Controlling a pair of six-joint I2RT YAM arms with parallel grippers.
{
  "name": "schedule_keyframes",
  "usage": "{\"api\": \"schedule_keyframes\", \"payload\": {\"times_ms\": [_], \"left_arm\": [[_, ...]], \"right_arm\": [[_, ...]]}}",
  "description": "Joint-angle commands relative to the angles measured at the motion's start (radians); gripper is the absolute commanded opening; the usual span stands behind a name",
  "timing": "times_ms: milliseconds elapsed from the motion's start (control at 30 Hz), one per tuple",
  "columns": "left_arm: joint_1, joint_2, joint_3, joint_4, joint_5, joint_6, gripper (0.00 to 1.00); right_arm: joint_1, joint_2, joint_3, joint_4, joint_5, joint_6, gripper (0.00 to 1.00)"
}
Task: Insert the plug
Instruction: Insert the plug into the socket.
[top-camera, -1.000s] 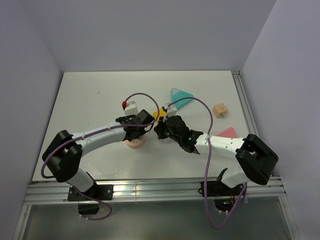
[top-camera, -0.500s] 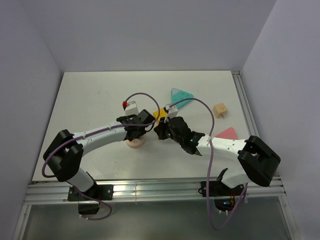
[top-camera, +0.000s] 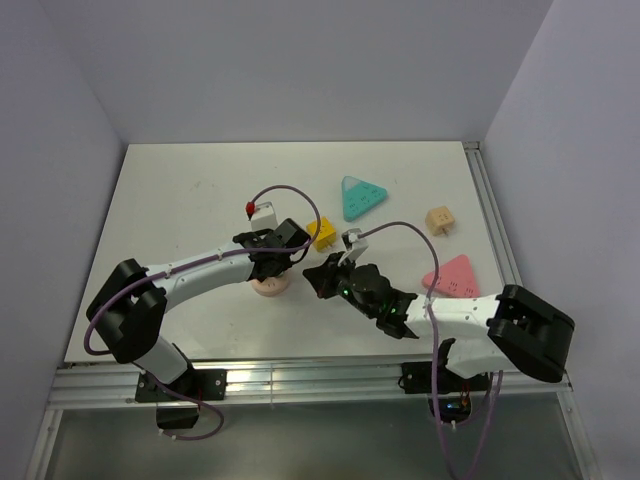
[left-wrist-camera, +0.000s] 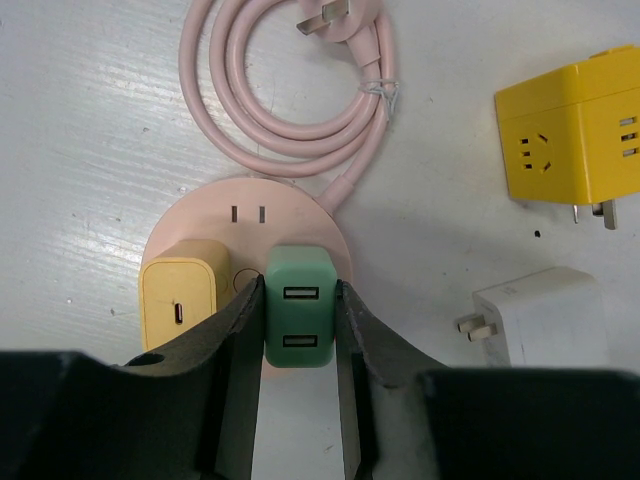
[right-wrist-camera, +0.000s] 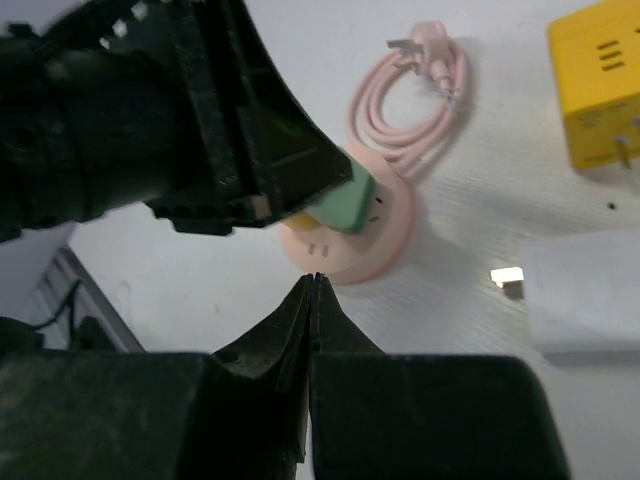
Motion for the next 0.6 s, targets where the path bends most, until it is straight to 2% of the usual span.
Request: {"api": "schedule_keyframes", "payload": {"times_ms": [0, 267, 433, 567], "left_arm": [[-0.010, 0.044, -0.044, -0.057, 0.143, 0.003, 0.00], [-0.010, 0.055, -0.107, 0.026, 0.188, -0.009, 0.00], [-0.023, 0.058, -0.151, 0.049, 0.177, -0.037, 0.00], [-0.047, 0.063, -0.132, 0.006, 0.131, -0.066, 0.00]], "right_arm": [[0.022, 0.039, 0.002, 0.167, 0.081, 0.103, 0.00], [0.038, 0.204, 0.010, 0.317, 0.061, 0.203, 0.00], [0.039, 0.235, -0.015, 0.340, 0.065, 0.220, 0.00], [0.038, 0.247, -0.003, 0.343, 0.043, 0.215, 0.00]]}}
